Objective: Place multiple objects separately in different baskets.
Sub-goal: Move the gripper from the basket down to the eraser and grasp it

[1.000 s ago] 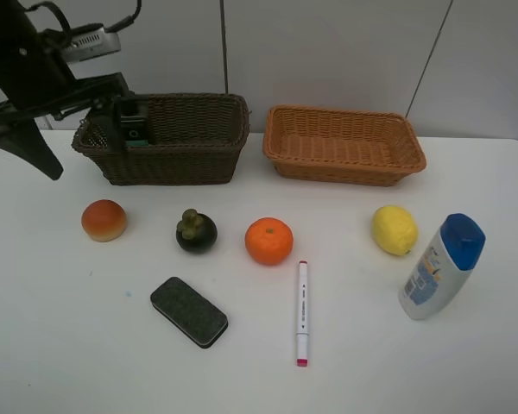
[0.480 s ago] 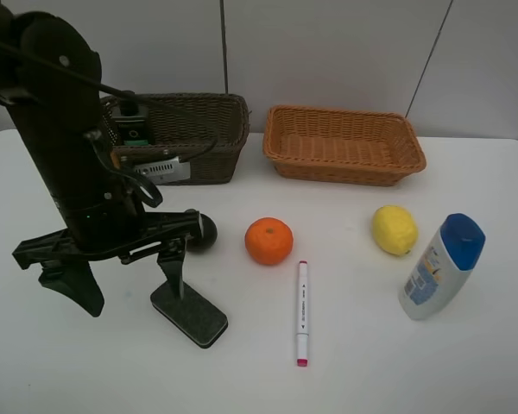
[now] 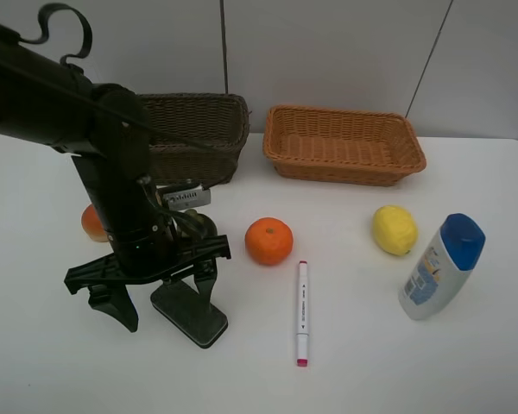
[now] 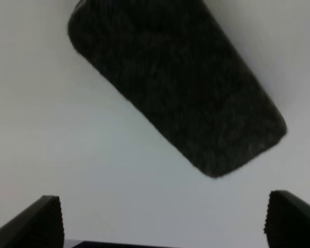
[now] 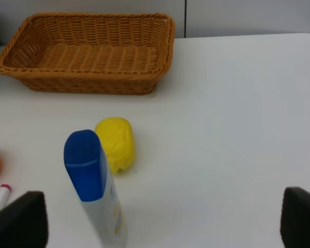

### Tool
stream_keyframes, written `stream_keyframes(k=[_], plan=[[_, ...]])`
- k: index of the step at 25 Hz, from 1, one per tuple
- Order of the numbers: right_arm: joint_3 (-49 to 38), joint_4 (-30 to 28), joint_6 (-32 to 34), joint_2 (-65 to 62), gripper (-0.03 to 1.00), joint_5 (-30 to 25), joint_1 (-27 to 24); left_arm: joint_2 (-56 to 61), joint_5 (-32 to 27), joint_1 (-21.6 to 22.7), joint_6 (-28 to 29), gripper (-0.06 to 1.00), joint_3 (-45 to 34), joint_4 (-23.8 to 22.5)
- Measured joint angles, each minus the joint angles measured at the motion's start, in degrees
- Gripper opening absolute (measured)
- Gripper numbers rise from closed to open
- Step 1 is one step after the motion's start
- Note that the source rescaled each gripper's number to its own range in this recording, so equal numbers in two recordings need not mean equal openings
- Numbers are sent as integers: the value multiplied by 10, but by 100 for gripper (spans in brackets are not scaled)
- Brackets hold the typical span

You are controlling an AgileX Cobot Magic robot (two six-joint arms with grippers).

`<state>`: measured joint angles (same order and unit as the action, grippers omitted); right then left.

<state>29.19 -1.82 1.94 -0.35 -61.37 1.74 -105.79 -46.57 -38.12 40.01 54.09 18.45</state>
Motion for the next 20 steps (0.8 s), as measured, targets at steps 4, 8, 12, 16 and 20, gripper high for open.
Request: stream_keyframes(k=[4,8,12,16,20], plan=[[0,0,0,0,100,0,0,-39,30,0,0,92,0,18],[0,0,0,0,100,0,0,-43,77,0,0,92,0,37],[0,0,0,0,100,0,0,-47,115,0,2,92,0,76],[0,0,0,0,100,0,0,-49,127,0,3,92,0,104],[0,0,0,0,100,0,0,-50,118,0,7,92,0,107]])
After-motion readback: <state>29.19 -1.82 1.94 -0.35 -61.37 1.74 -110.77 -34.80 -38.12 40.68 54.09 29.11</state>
